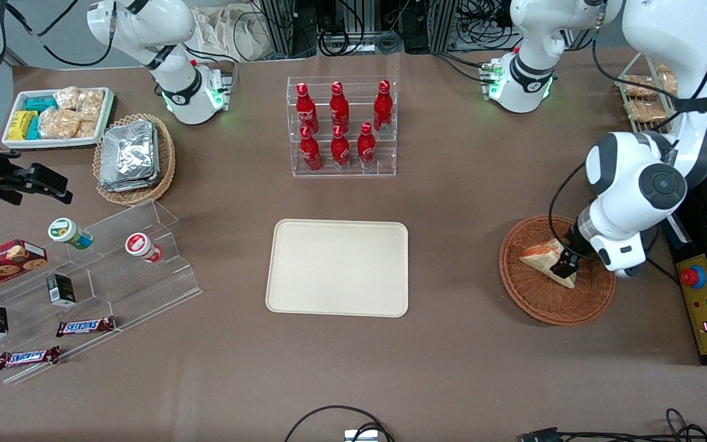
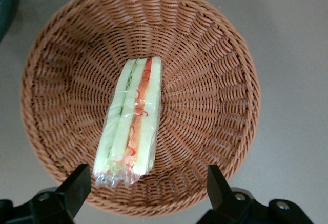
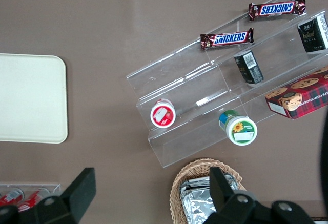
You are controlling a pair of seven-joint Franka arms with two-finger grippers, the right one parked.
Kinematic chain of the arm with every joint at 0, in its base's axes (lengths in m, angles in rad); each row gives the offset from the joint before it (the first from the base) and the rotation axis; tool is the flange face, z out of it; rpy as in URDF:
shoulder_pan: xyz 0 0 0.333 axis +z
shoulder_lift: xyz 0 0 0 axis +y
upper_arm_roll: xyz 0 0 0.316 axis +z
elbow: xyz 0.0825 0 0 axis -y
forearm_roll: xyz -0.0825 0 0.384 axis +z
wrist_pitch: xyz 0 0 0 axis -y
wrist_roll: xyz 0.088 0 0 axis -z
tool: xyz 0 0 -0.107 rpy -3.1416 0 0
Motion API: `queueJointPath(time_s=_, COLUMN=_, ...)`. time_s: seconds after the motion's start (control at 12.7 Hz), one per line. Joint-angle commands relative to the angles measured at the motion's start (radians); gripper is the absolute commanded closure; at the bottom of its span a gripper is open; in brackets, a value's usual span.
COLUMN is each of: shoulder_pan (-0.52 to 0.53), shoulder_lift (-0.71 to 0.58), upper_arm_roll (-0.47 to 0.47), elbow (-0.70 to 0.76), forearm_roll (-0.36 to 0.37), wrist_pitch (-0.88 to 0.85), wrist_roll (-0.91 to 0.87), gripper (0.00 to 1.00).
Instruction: Place sandwich from basket to tray
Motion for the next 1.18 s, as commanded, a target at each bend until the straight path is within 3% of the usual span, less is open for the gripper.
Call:
queueJointPath(time_s=0.0, shoulder_pan=-0.006, shoulder_lift=0.035, upper_arm_roll=0.004, elbow=-0.029, forearm_roll=0.043, wrist_pitch=0.068, wrist_roll=-0.032, gripper=0.0)
queueJointPath(time_s=0.47, shoulder_pan=-0.006, shoulder_lift=0.112, upper_arm_roll=0.004, elbow=-0.048, forearm_roll=0.083, wrist_pitch=0.138, wrist_roll=-0.042, gripper=0.0)
queueJointPath(time_s=1.1, shoulder_pan=-0.006, shoulder_lift=0.053, upper_arm_roll=0.003, elbow=-0.033, forearm_roll=0.086, wrist_pitch=0.062, wrist_roll=-0.064, gripper=0.0)
